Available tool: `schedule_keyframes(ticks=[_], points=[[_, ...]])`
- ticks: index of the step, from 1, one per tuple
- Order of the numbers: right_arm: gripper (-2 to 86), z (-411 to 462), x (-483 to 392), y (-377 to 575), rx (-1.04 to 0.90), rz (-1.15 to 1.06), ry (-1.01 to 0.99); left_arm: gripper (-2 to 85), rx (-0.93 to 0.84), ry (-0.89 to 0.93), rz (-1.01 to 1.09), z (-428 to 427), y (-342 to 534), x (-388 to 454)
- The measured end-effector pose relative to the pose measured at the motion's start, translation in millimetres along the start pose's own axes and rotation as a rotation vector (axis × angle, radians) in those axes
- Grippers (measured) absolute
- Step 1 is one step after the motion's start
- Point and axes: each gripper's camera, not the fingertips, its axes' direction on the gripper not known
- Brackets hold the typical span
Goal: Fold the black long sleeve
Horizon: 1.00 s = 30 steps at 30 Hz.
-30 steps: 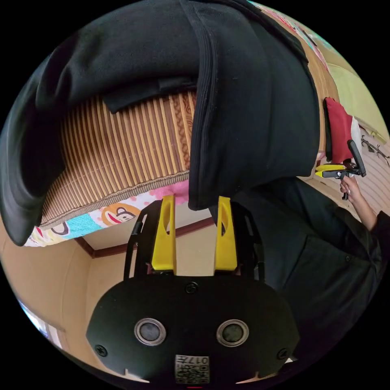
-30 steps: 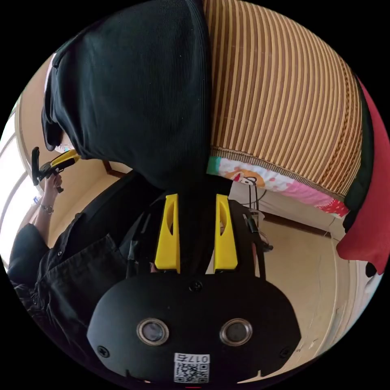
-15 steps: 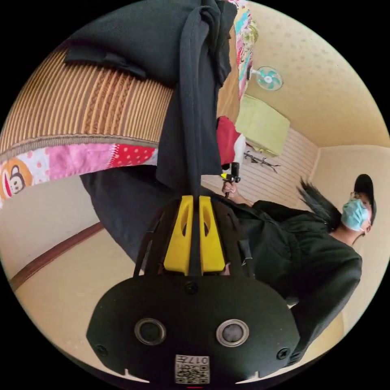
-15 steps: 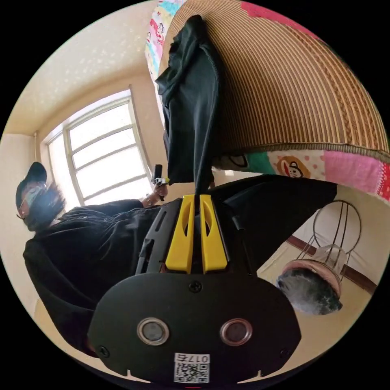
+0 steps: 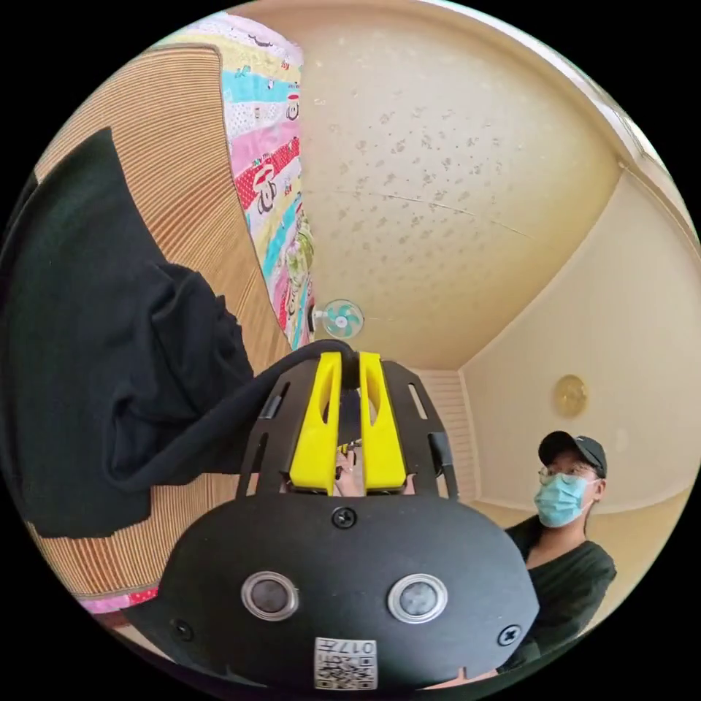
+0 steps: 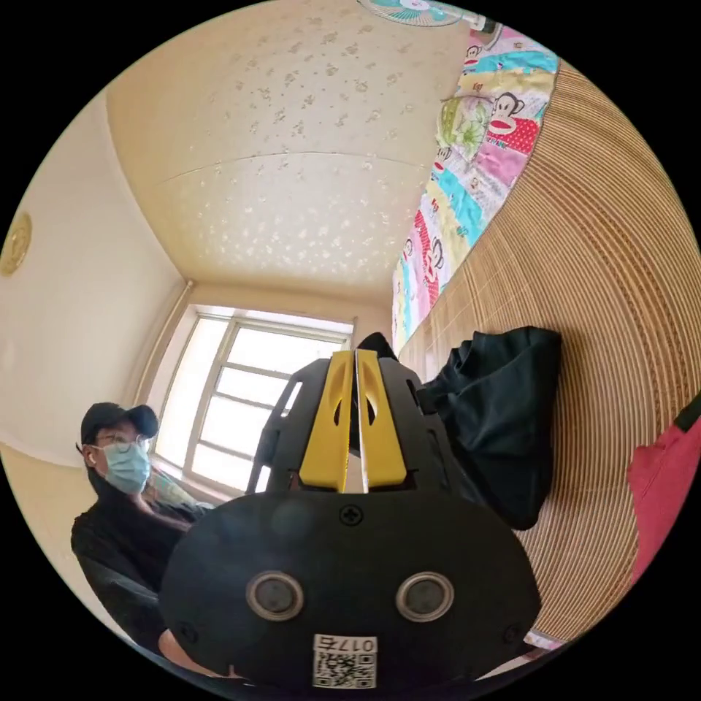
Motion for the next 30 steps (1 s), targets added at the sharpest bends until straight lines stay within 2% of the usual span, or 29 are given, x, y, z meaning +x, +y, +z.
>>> schedule_keyframes(ticks=[1,3,5,7,8,10,11,14,15,16,19,21,22,24,27,30], points=[[1.5,16.7,20.8,-13.8,0.013,0.146,0.113,8.5,0.027,-0.160,0.023,14.7,-27.6,-6.3],[1.1,42.5,32.8,-16.2,0.043,0.276,0.196,8.9,0.079,-0.367,0.016,26.2,-49.1,-17.9],[0.7,74.7,21.8,-12.8,-0.016,0.217,0.277,9.8,0.067,-0.508,0.009,36.1,-53.2,-29.2],[0.4,126.7,-6.8,11.7,-0.145,0.044,0.545,11.9,-0.008,-0.632,0.052,47.4,-30.5,-41.4],[0.4,141.0,-13.2,20.7,-0.179,-0.009,0.616,12.3,-0.018,-0.661,0.060,48.4,-20.6,-45.2],[0.3,196.5,-30.9,59.3,-0.281,-0.247,0.865,13.9,-0.046,-0.782,0.037,46.9,25.4,-72.3],[0.2,209.5,-32.6,69.0,-0.303,-0.308,0.915,14.7,-0.048,-0.802,0.016,45.6,36.1,-81.6],[0.2,257.4,-12.9,105.5,-0.424,-0.499,1.244,15.9,-0.050,-0.810,-0.114,42.8,74.8,-134.7],[0.2,267.6,11.9,116.2,-0.477,-0.529,1.471,15.9,-0.043,-0.794,-0.161,43.8,83.2,-155.2],[0.2,270.3,39.7,130.0,-0.571,-0.601,1.601,15.4,-0.022,-0.766,-0.208,44.3,89.3,-173.5],[0.3,259.8,77.2,155.1,-0.674,-0.695,1.753,12.6,0.058,-0.644,-0.258,47.4,98.4,-200.7],[0.2,251.9,81.7,149.8,-0.662,-0.607,1.808,9.1,0.038,-0.590,-0.299,58.4,101.4,-215.5],[0.2,240.4,79.8,141.1,-0.617,-0.500,1.775,5.3,0.025,-0.558,-0.291,67.4,104.4,-218.7],[0.2,214.1,72.6,127.4,-0.516,-0.325,1.620,4.7,0.035,-0.504,-0.250,80.2,109.9,-210.4],[0.2,164.9,57.5,114.4,-0.368,-0.166,1.396,3.9,0.038,-0.447,-0.012,115.4,118.7,-156.2],[0.3,112.8,41.9,117.1,-0.263,-0.089,1.264,3.7,-0.134,-0.478,0.312,198.7,141.1,-89.6]])
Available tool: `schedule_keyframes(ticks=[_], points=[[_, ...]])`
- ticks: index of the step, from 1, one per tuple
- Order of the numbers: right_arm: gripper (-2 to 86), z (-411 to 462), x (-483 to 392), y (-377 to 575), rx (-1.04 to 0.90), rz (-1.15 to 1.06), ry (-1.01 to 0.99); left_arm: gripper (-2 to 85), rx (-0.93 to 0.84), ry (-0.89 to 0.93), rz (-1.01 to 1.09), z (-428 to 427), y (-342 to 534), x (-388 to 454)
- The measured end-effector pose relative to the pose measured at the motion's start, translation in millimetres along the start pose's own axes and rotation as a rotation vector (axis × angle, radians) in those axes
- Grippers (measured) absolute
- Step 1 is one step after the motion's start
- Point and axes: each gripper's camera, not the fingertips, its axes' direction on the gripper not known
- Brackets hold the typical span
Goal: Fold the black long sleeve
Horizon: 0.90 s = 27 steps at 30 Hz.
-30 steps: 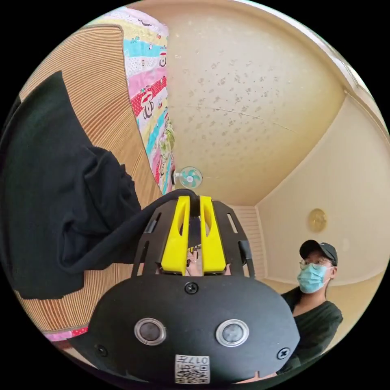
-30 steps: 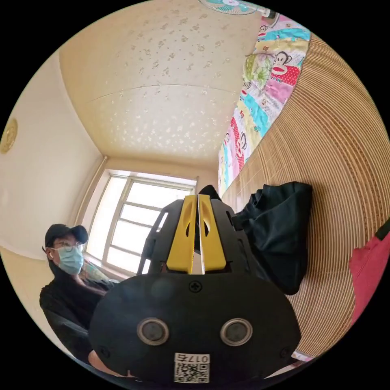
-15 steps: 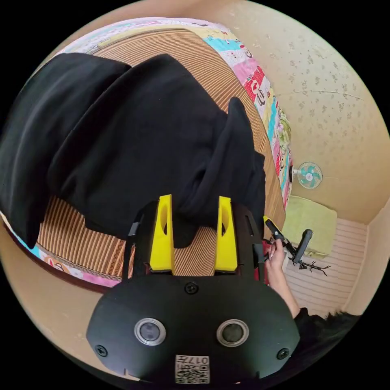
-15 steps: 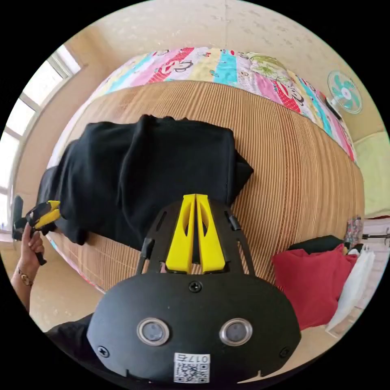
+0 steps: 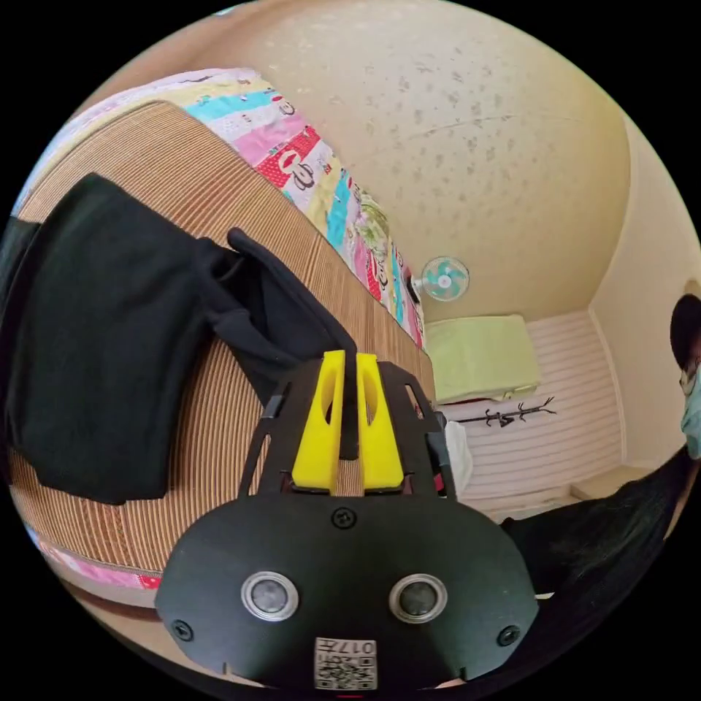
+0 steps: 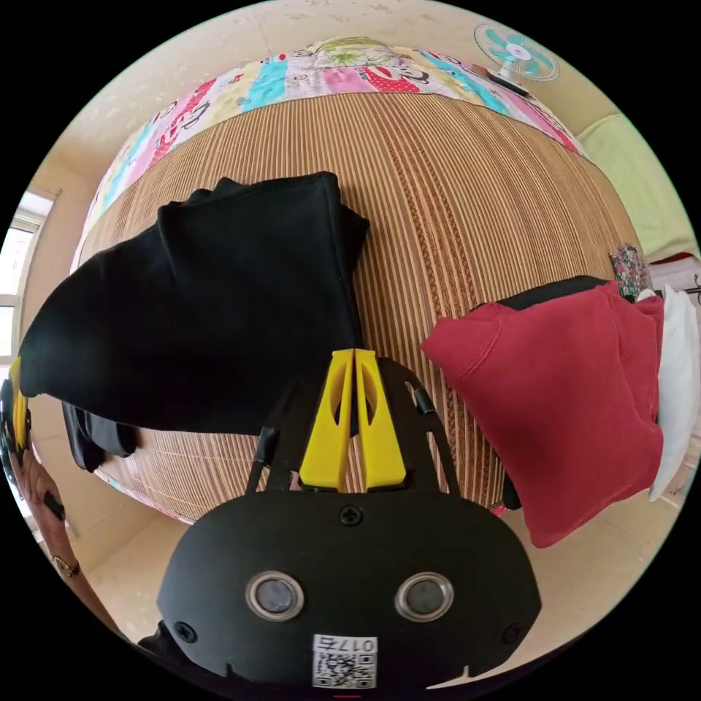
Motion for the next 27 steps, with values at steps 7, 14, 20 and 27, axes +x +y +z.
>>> schedule_keyframes(ticks=[7,14,20,27], points=[[0.9,-9.4,101.0,69.8,-0.093,0.040,-0.231,4.9,-0.480,0.024,0.473,213.1,82.7,137.2],[2.9,28.5,172.7,120.9,-0.252,0.050,-0.493,9.3,-0.342,0.017,0.377,210.3,139.8,102.0],[10.9,56.8,219.6,126.3,-0.273,0.166,-0.847,13.9,-0.339,-0.237,-0.276,220.7,161.8,-64.2],[23.0,103.7,244.1,108.4,-0.210,0.393,-1.257,4.5,-0.522,0.001,-0.338,249.2,192.2,-60.4]])
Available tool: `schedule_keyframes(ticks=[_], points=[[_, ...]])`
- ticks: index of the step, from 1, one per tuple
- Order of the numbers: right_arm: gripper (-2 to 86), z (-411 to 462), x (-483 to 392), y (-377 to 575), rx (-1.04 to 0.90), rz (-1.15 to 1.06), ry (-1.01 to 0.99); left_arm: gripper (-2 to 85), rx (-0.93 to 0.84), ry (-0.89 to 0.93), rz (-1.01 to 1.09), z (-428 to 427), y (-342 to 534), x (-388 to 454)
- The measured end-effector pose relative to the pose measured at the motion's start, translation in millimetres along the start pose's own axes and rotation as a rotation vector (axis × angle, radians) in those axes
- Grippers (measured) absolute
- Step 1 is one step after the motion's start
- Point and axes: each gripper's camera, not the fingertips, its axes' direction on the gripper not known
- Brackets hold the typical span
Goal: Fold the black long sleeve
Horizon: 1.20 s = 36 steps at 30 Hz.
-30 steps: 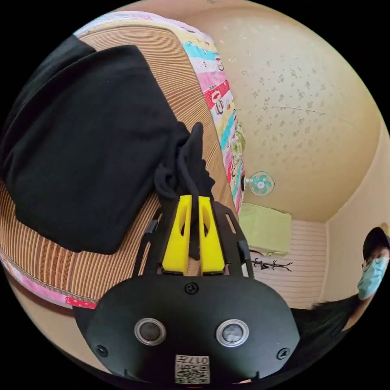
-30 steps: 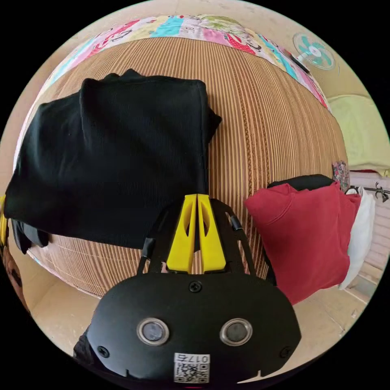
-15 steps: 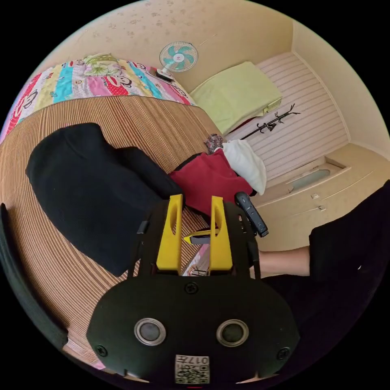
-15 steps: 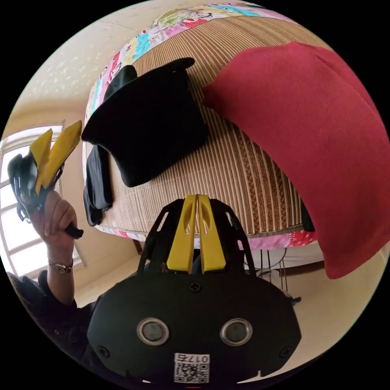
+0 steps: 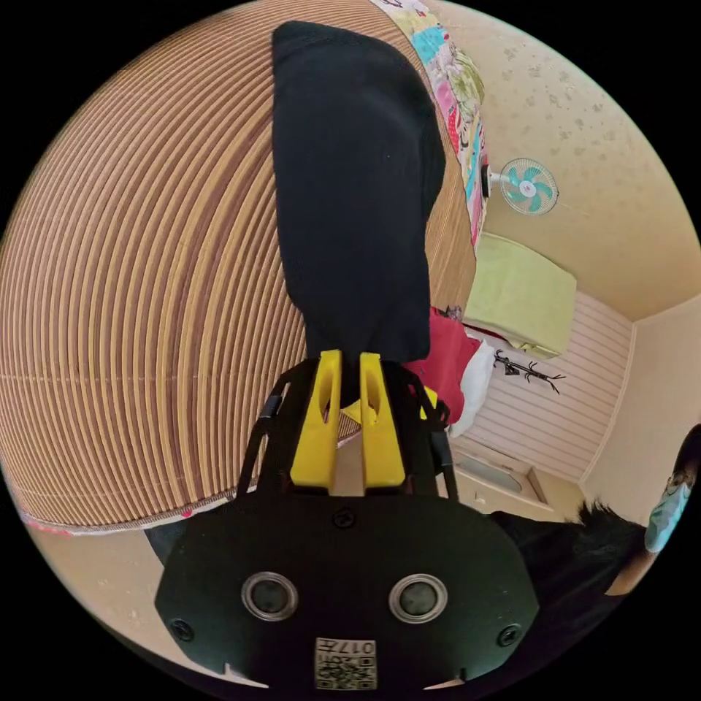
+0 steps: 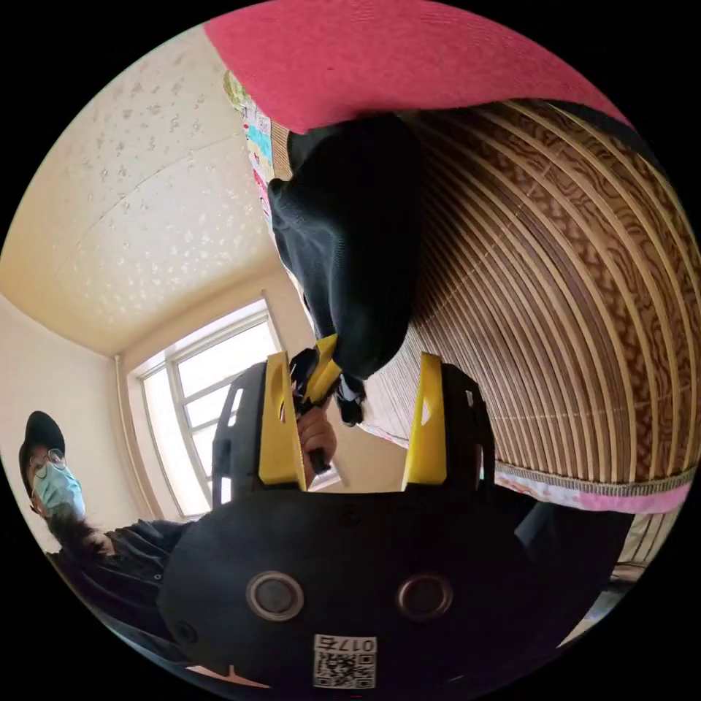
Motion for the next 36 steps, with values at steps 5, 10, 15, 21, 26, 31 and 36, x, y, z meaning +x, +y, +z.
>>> schedule_keyframes(ticks=[5,10,15,21,26,31,36], points=[[20.9,19.7,15.3,-30.0,-0.021,0.016,-0.232,3.9,0.007,0.014,0.031,-4.2,65.9,44.7],[11.6,22.0,-98.0,-16.3,-0.206,-0.385,-0.219,6.2,0.137,0.093,0.172,-52.2,120.9,99.6],[7.6,-28.1,-211.3,13.2,-0.294,-0.716,-0.193,10.3,0.157,0.136,0.414,-76.2,173.1,166.7],[8.5,-151.2,-214.0,62.3,-0.085,-0.809,-0.124,10.5,0.084,0.050,0.381,-60.7,208.5,168.8],[11.3,-250.1,-98.1,72.5,0.132,-0.466,0.183,10.1,0.112,-0.006,0.275,-74.9,213.2,140.7],[11.5,-273.6,-50.9,144.3,0.411,-0.099,0.469,10.1,0.165,-0.130,0.177,-124.9,195.3,100.7],[9.4,-236.8,-64.8,207.8,0.628,0.007,0.496,10.1,0.242,-0.280,0.082,-186.9,167.0,37.4]])
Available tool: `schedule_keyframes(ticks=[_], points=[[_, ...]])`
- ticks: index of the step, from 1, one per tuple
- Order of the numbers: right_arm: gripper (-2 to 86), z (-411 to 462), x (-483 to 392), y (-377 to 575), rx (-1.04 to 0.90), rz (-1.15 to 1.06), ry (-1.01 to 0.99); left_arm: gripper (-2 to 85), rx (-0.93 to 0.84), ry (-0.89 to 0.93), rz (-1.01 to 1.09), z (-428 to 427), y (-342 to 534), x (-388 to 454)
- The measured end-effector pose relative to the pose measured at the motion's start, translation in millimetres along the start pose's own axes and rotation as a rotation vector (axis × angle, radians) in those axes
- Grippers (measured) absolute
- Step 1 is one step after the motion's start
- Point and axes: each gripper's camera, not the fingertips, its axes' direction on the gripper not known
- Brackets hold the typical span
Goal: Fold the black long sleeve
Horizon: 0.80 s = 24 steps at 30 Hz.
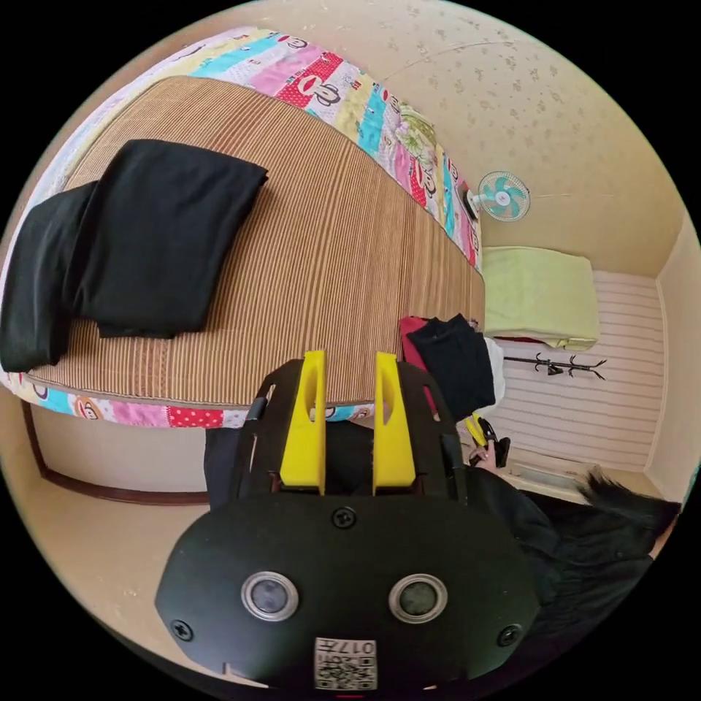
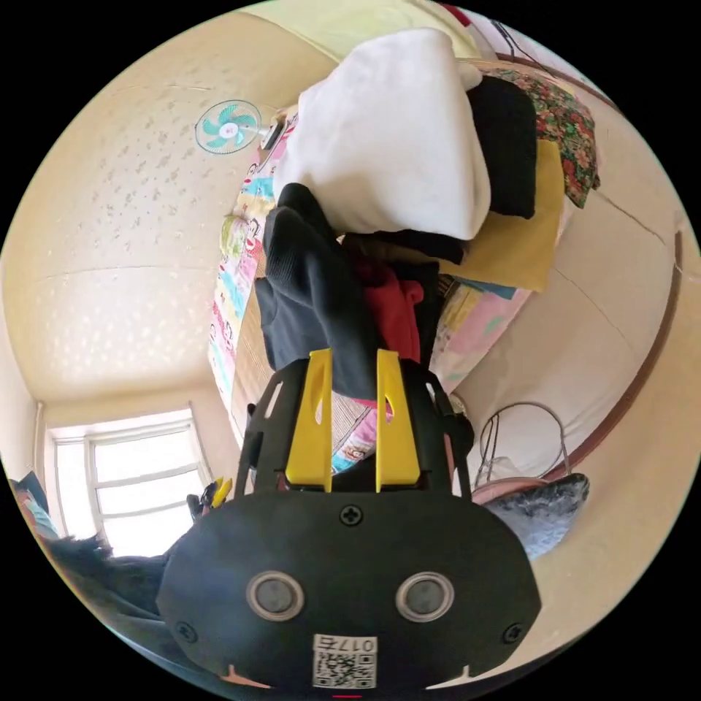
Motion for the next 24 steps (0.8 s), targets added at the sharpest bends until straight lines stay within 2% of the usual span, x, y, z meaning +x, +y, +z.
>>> schedule_keyframes(ticks=[6,9,12,15,18,20,21,24], points=[[8.8,22.2,-64.8,77.6,0.088,0.029,0.153,10.7,0.095,-0.198,-0.168,-46.1,-58.9,-139.6],[9.0,50.1,-102.8,105.3,0.017,0.003,0.153,11.0,0.056,-0.322,-0.227,-46.4,-97.2,-204.7],[9.3,78.4,-145.0,132.0,-0.055,-0.092,0.099,10.8,0.095,-0.468,-0.273,-41.0,-117.7,-248.3],[9.4,105.5,-186.6,154.8,-0.151,-0.186,0.030,9.8,0.034,-0.457,-0.312,-14.8,-128.9,-283.7],[9.1,132.9,-230.3,169.1,-0.241,-0.246,-0.019,4.1,0.066,-0.415,-0.338,-13.1,-120.5,-278.2],[9.0,157.1,-265.6,172.1,-0.313,-0.317,-0.027,3.9,0.109,-0.336,-0.203,-21.0,-106.6,-245.0],[9.1,177.5,-292.8,173.0,-0.356,-0.372,0.001,3.8,0.133,-0.265,-0.068,-27.6,-94.8,-212.9],[10.3,246.5,-373.9,178.1,-0.489,-0.553,0.059,3.6,0.056,-0.063,0.246,-27.7,-62.8,-123.6]])
